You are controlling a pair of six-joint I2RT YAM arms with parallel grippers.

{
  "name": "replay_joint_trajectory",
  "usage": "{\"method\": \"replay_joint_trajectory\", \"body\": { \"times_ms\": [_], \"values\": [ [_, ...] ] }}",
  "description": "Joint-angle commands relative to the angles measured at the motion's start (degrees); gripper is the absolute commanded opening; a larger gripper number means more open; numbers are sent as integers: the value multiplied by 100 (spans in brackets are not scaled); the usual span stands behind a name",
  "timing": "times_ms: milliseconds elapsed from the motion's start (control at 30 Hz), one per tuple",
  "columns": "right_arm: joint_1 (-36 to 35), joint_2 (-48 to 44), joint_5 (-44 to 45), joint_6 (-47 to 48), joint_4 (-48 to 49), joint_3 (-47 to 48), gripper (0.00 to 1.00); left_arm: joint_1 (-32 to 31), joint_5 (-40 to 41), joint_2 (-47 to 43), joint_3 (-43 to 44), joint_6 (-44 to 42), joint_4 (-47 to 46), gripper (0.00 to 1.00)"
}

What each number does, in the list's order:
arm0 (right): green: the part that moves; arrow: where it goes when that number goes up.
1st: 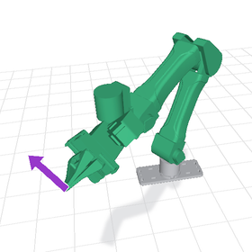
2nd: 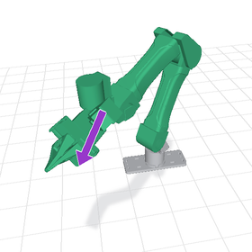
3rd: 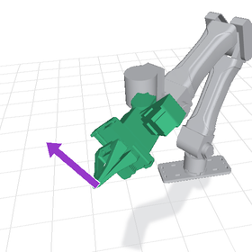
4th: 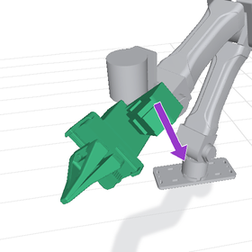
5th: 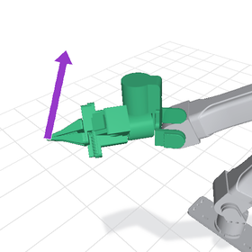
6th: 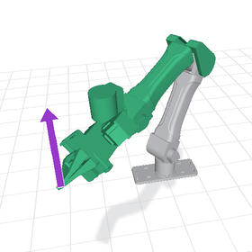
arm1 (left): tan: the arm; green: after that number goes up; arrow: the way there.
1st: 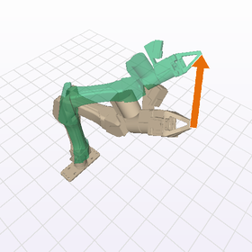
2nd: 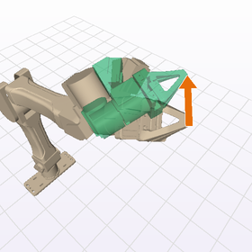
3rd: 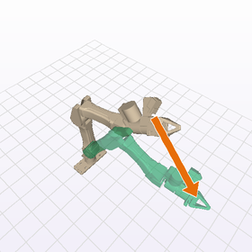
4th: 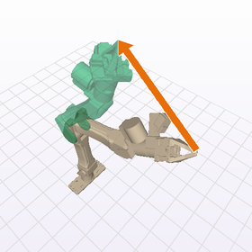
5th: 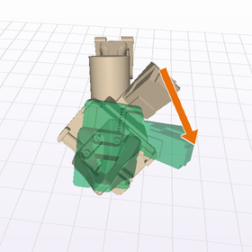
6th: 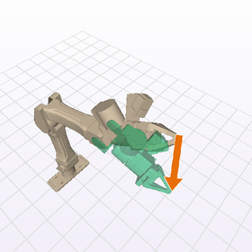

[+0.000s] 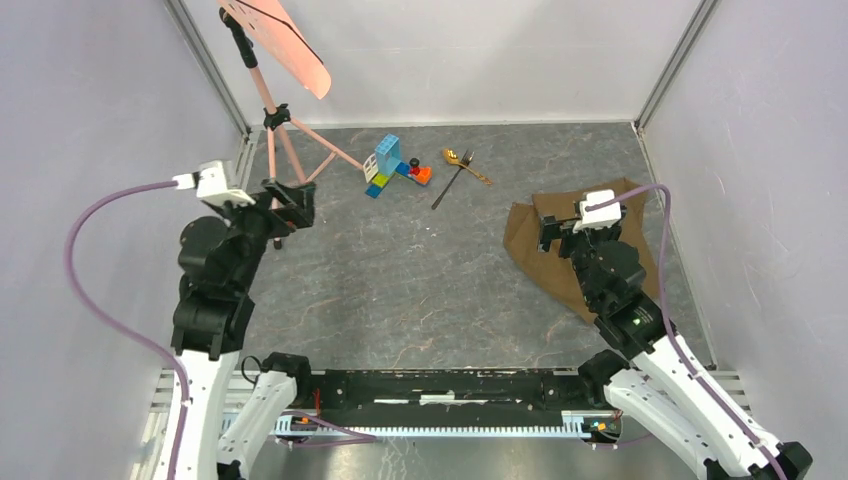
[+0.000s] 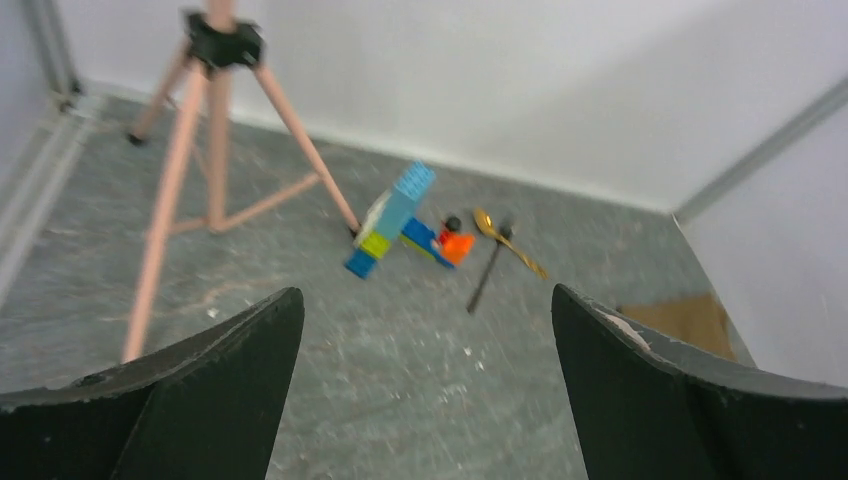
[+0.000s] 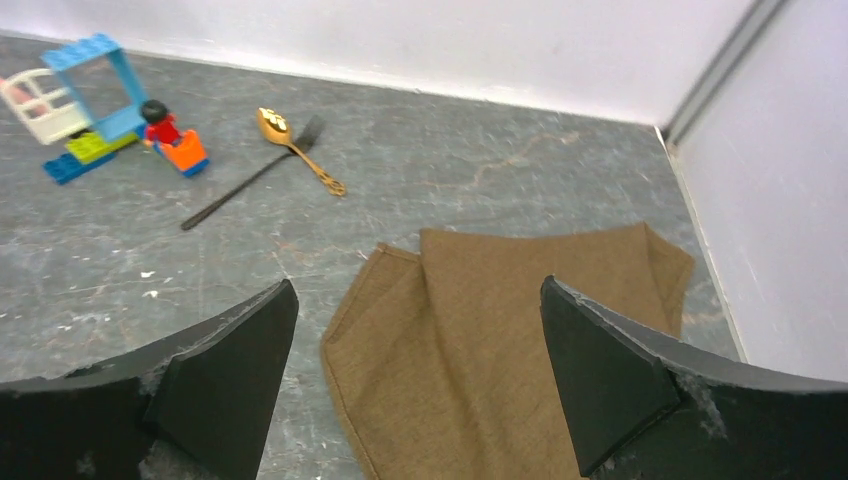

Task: Fold the napkin into a case and place the utensils inside
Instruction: Move the crumpled napkin to the center of the board.

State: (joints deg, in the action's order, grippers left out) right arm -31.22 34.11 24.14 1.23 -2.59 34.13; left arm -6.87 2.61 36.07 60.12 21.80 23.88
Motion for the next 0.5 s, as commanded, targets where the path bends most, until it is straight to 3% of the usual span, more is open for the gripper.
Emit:
{"method": "replay_joint_trajectory", "body": {
  "times_ms": [0, 133, 300, 367, 467],
  "values": [
    [-6, 331, 834, -360, -94, 239, 98, -532, -362, 280, -209, -141, -184, 100],
    [-5, 629, 1037, -542, -190, 295, 98, -1562, 232, 482, -346, -274, -183, 100],
    [92, 1197, 1675, -995, -439, 298, 98, -2426, 232, 1199, -115, -456, -31, 100],
    [470, 1554, 1671, -1544, -755, 410, 98, -2529, 115, 1505, 138, -474, 159, 100],
    [1498, 1931, 964, -2405, -1052, 379, 98, -2532, 198, 1713, 373, -75, 339, 100]
  ]
}}
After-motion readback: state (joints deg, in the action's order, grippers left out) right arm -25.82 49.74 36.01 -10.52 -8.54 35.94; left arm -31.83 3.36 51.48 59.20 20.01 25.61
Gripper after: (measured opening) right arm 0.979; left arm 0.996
